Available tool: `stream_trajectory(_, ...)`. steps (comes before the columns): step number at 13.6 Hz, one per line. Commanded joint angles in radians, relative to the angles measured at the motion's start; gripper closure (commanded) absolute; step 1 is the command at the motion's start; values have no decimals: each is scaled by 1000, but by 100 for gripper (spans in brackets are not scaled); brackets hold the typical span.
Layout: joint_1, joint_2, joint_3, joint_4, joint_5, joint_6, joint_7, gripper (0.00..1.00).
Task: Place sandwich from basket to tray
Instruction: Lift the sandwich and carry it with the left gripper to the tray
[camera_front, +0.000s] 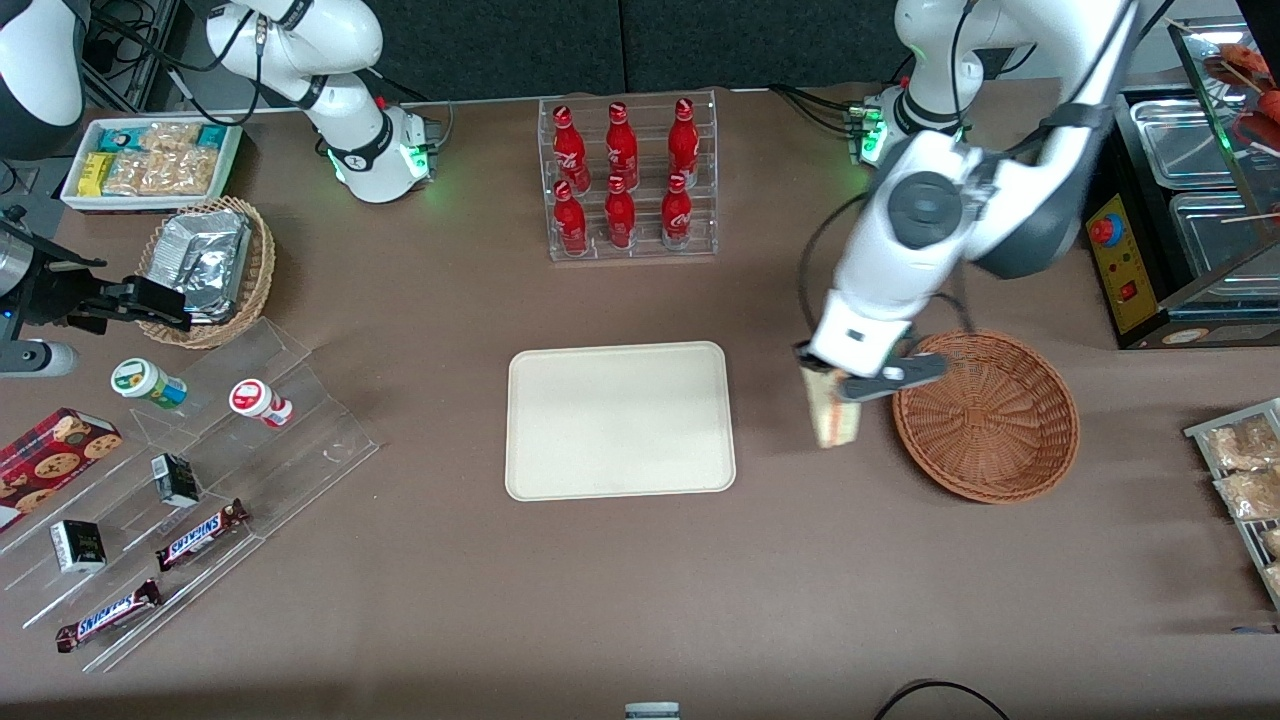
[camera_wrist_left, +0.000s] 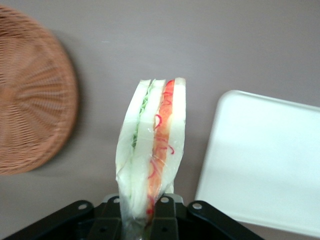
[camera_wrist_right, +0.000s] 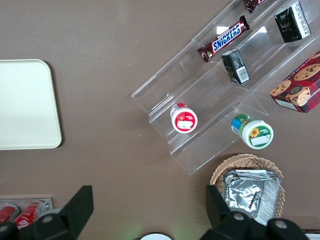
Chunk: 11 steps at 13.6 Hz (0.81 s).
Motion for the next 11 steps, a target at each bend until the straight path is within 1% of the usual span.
stream_trajectory(1,-92,156,-45,141,108,-20,-105,87)
stream_trajectory(4,-190,314,-42,269,228,-22,-202,87)
stream_trajectory(6,-245,406,-39,352,285,-26,-237,87)
stream_trajectory(8,-310,472,-3,397,355,-25,-300,87)
stream_trajectory(11,-367,531,28,457,366,-23,-316,87)
